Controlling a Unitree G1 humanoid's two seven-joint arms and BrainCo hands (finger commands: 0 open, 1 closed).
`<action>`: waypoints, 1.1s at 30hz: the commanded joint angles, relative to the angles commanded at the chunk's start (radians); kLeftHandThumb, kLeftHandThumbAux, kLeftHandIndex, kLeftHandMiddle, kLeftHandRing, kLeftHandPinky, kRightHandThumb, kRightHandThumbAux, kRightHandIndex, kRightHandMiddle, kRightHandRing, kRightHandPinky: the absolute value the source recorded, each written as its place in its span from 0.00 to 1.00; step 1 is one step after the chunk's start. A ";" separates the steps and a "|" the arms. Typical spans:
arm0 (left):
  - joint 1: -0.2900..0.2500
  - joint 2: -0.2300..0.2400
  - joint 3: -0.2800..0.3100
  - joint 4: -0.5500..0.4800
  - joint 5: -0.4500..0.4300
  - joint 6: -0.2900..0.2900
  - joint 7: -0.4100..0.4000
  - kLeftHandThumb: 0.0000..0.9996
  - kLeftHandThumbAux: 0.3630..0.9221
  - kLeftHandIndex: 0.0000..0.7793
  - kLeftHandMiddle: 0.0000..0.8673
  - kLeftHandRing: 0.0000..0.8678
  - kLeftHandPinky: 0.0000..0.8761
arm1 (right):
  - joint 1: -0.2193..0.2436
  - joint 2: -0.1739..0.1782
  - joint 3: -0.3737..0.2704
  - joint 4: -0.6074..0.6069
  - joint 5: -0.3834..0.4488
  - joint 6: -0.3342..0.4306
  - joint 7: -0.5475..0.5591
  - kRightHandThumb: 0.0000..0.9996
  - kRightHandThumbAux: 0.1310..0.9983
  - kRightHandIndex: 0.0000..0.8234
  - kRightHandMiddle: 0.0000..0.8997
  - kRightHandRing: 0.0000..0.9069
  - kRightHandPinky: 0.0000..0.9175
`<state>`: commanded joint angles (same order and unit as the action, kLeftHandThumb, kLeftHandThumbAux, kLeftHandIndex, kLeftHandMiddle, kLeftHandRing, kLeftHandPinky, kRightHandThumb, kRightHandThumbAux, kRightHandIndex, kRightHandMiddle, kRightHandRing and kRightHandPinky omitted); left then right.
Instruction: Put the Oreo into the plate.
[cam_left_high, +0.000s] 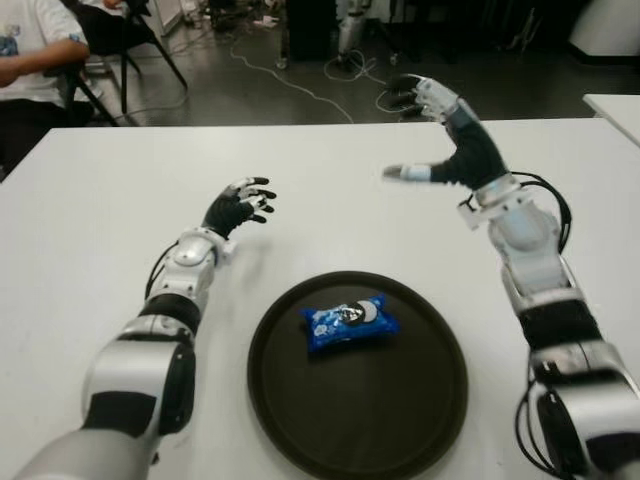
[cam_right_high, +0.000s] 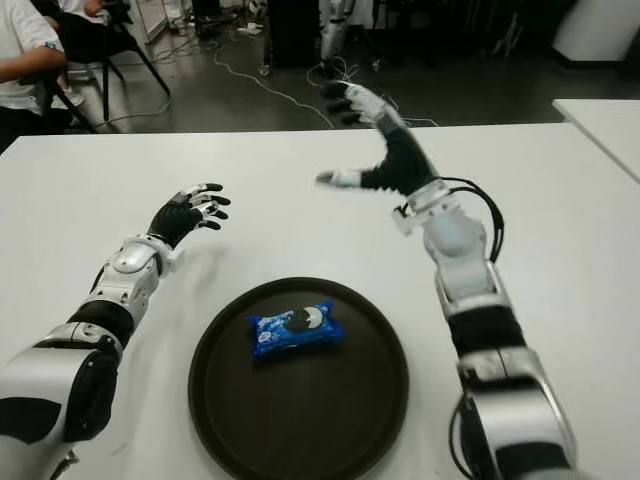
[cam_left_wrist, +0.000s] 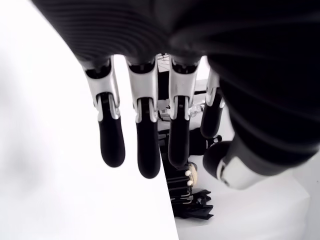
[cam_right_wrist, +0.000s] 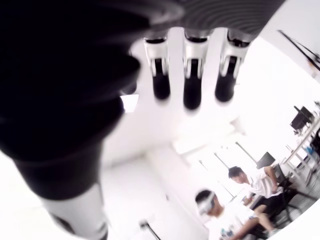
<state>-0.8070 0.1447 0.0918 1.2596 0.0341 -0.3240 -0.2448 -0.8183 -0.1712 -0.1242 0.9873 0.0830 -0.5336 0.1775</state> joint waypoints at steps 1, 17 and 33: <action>0.001 0.000 0.000 -0.001 0.000 0.000 0.000 0.52 0.51 0.31 0.40 0.45 0.48 | -0.010 0.004 -0.009 0.036 0.004 0.010 -0.009 0.10 0.84 0.32 0.41 0.45 0.53; -0.003 0.009 0.011 -0.002 -0.008 0.008 0.019 0.52 0.49 0.28 0.38 0.43 0.47 | -0.122 -0.050 -0.160 0.297 0.083 0.293 -0.124 0.01 0.83 0.40 0.55 0.60 0.65; -0.096 0.008 0.060 -0.017 -0.056 0.079 0.016 0.53 0.53 0.24 0.34 0.41 0.48 | -0.150 -0.138 -0.176 0.338 0.040 0.425 -0.053 0.09 0.87 0.39 0.52 0.56 0.57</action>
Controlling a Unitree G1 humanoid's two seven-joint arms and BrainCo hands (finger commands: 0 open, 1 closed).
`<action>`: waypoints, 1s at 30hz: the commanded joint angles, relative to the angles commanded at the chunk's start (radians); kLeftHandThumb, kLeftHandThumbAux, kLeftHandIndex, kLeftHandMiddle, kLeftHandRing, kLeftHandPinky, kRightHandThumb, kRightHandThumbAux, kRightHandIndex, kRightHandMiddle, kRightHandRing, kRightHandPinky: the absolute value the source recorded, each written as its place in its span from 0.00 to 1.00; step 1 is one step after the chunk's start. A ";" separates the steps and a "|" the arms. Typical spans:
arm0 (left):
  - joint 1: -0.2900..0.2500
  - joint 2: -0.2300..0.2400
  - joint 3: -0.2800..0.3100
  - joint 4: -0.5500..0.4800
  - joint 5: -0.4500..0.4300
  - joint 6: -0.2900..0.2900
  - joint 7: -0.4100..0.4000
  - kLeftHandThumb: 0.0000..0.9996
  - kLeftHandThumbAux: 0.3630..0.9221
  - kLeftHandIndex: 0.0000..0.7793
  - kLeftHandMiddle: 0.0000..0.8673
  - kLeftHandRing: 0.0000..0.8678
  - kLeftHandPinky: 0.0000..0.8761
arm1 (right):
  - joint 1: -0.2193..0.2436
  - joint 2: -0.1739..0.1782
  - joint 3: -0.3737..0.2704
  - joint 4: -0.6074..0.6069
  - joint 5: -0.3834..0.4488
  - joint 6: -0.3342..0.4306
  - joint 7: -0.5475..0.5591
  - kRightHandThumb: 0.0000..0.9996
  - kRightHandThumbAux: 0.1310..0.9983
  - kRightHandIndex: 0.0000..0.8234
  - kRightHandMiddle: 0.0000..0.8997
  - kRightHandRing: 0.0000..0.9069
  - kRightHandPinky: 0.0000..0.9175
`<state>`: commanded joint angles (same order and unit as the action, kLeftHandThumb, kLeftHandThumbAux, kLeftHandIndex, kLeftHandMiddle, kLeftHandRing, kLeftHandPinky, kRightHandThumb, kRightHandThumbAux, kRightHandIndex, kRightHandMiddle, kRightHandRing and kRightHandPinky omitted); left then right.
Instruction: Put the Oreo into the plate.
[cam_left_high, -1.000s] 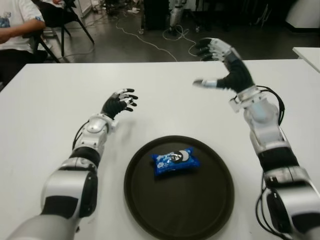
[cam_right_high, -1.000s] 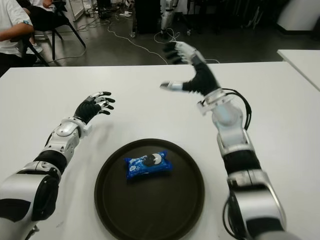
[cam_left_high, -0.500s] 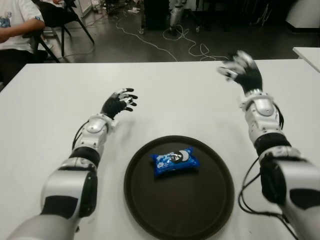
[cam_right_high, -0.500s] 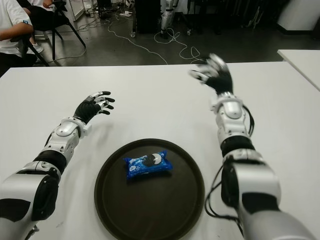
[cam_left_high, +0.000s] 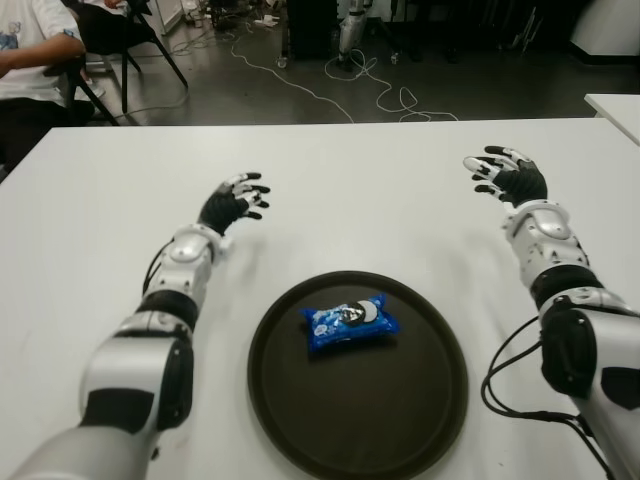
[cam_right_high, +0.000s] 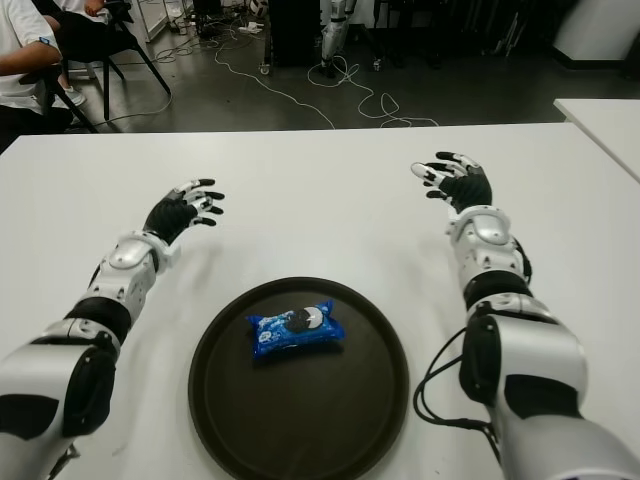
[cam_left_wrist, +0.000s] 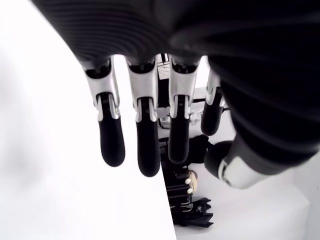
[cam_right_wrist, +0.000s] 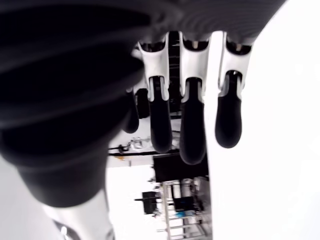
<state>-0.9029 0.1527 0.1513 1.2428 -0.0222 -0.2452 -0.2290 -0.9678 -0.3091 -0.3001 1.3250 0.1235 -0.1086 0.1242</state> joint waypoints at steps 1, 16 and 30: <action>-0.007 -0.002 0.002 0.001 -0.002 0.004 0.003 0.53 0.54 0.24 0.34 0.41 0.48 | -0.005 -0.003 0.001 0.000 -0.004 0.004 0.003 0.09 0.87 0.38 0.52 0.56 0.57; -0.043 -0.021 0.126 0.097 -0.060 0.062 0.165 0.49 0.56 0.28 0.34 0.38 0.44 | 0.086 0.011 0.017 0.012 -0.052 -0.074 -0.009 0.09 0.85 0.41 0.55 0.56 0.58; -0.060 -0.022 0.170 0.099 -0.069 0.081 0.206 0.25 0.65 0.24 0.31 0.31 0.34 | 0.044 0.037 0.033 0.023 -0.105 -0.019 -0.101 0.04 0.88 0.42 0.56 0.58 0.57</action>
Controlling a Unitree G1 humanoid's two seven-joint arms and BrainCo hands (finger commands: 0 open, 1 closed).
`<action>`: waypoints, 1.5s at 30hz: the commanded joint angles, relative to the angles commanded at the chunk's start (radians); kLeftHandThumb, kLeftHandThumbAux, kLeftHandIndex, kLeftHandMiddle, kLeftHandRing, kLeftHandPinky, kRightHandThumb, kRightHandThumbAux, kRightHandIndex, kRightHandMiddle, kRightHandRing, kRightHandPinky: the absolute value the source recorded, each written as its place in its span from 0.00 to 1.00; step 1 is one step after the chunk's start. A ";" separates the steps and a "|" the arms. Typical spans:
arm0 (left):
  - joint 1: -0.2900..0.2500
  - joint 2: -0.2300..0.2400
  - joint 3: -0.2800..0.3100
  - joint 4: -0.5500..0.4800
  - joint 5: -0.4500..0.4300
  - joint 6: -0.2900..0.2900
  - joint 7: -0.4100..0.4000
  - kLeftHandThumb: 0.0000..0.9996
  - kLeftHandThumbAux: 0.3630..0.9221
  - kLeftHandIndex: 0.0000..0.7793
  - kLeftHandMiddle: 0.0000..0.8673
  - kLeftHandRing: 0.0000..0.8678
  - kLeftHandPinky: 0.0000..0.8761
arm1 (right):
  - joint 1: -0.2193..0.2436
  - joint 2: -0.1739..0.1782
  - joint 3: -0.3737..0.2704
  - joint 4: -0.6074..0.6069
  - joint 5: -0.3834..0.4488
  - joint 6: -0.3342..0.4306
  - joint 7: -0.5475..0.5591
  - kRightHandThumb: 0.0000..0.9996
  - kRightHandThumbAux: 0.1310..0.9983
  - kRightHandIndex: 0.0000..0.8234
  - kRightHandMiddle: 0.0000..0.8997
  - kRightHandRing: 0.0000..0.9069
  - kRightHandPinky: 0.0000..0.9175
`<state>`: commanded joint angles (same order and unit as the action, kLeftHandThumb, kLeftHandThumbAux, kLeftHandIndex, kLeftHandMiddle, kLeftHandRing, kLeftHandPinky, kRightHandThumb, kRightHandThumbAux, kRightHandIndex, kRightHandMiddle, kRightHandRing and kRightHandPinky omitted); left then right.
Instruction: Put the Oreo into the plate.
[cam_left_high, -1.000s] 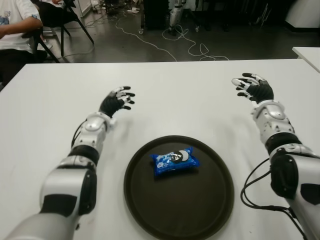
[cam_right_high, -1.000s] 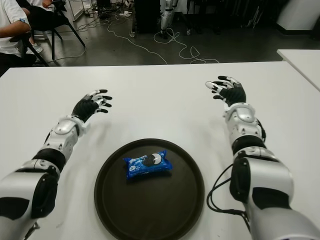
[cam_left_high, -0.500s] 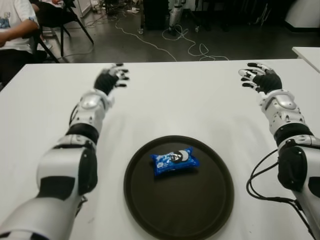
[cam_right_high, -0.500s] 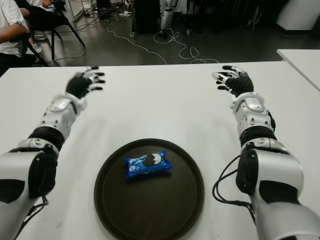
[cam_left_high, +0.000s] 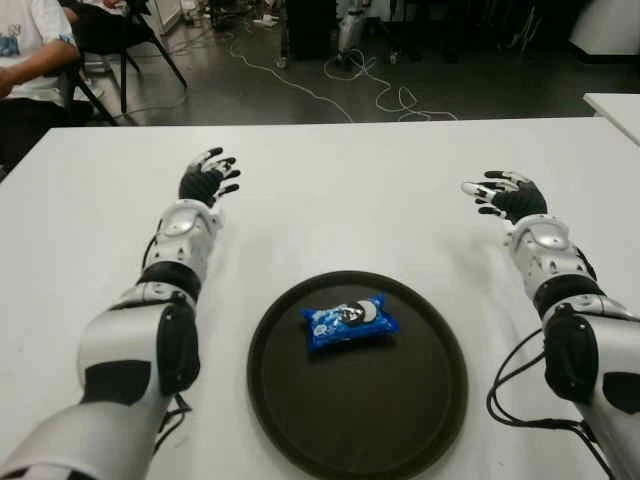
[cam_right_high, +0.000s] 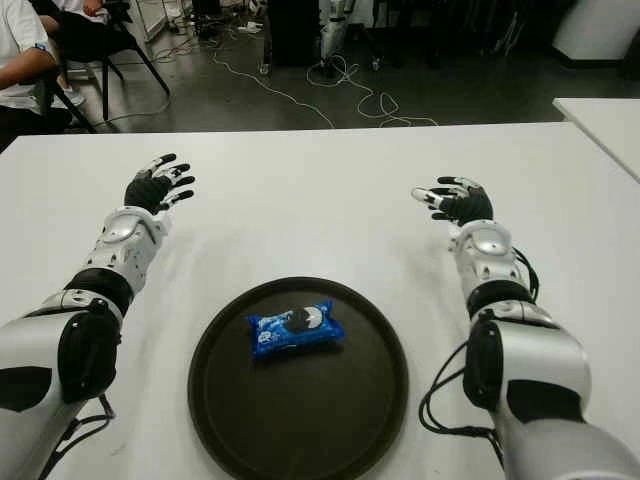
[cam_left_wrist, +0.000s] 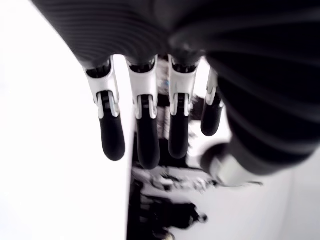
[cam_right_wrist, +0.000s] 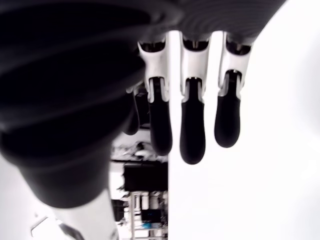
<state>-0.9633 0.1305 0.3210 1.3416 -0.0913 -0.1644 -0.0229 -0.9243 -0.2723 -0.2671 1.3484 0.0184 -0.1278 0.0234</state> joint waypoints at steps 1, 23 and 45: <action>0.001 -0.001 0.001 0.001 0.001 0.000 0.000 0.23 0.65 0.24 0.31 0.31 0.34 | 0.000 0.001 -0.001 0.000 -0.001 -0.001 0.003 0.04 0.88 0.42 0.56 0.58 0.57; 0.018 -0.015 -0.047 0.001 0.068 -0.034 -0.020 0.05 0.65 0.25 0.31 0.31 0.34 | 0.002 0.016 0.030 0.004 -0.056 0.001 0.020 0.11 0.88 0.41 0.56 0.58 0.60; 0.019 -0.020 -0.040 0.002 0.080 -0.042 -0.013 0.04 0.67 0.25 0.31 0.30 0.32 | -0.001 0.030 0.084 -0.004 -0.108 -0.042 0.039 0.05 0.89 0.39 0.51 0.55 0.55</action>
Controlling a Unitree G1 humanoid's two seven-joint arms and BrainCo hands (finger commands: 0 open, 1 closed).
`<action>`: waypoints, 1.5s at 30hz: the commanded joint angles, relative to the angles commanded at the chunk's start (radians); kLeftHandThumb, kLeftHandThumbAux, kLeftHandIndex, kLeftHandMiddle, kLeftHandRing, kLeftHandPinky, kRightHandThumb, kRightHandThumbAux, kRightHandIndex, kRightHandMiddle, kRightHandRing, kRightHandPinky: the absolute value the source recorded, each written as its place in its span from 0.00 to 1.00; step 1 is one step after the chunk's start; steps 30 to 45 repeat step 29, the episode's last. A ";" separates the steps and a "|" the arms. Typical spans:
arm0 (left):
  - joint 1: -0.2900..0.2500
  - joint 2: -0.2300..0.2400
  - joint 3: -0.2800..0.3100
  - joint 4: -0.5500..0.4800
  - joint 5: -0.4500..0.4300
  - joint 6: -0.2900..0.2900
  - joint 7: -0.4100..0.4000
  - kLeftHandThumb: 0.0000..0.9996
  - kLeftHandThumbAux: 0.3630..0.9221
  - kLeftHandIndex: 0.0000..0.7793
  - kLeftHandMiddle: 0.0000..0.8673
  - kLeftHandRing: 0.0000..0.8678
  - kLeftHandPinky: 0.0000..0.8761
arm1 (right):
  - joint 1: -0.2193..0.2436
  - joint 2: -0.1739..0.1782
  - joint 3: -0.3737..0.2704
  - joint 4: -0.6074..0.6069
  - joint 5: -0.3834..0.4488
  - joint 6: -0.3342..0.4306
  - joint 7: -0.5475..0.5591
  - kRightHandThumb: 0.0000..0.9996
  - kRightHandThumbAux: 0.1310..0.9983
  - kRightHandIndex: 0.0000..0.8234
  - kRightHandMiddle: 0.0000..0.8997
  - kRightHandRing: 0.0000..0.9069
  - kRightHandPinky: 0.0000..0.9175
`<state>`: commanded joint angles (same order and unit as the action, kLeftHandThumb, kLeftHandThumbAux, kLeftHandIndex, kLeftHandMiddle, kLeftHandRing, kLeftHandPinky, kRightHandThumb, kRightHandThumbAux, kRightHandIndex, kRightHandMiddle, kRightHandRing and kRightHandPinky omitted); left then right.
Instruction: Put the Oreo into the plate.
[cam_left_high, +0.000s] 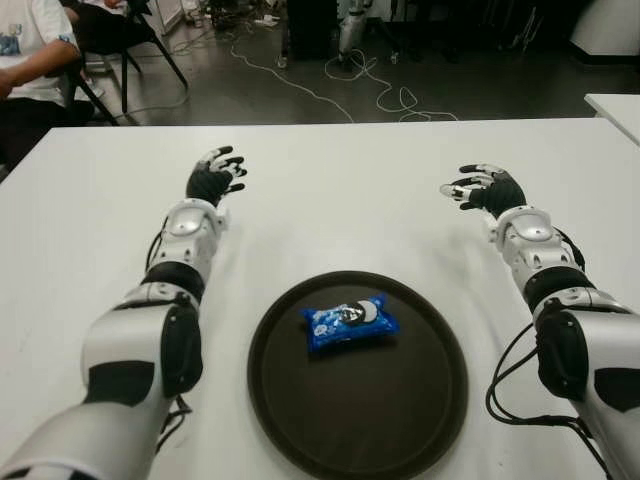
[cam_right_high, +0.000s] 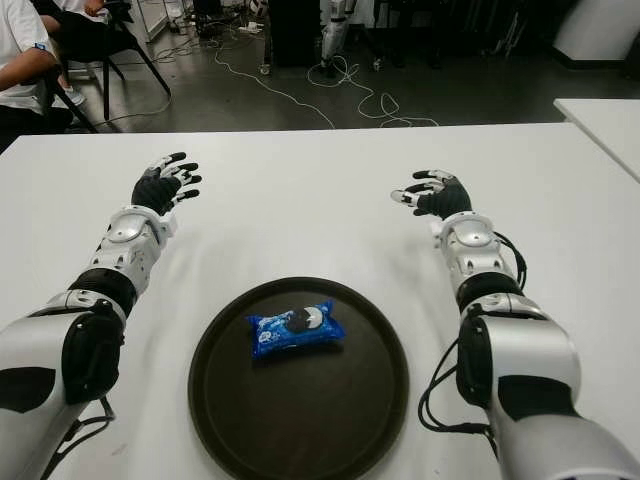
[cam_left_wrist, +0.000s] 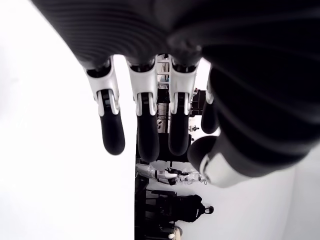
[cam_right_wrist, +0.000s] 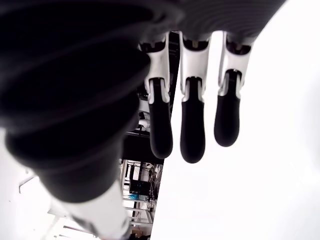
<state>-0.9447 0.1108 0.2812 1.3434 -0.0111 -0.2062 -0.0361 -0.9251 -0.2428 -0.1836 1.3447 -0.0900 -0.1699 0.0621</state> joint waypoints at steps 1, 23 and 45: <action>0.000 0.000 0.000 0.000 0.000 0.000 0.000 0.03 0.67 0.25 0.31 0.30 0.32 | 0.000 0.000 0.001 0.000 -0.001 -0.002 0.000 0.05 0.88 0.39 0.51 0.55 0.55; 0.004 0.010 -0.004 -0.001 0.004 0.007 -0.021 0.01 0.69 0.24 0.30 0.30 0.34 | -0.019 0.028 0.011 -0.015 0.000 -0.032 0.002 0.00 0.94 0.37 0.48 0.52 0.53; 0.008 0.010 -0.007 -0.004 0.004 0.002 -0.029 0.03 0.70 0.23 0.30 0.31 0.37 | -0.018 0.028 0.013 -0.021 0.003 -0.054 0.012 0.00 0.94 0.37 0.48 0.51 0.53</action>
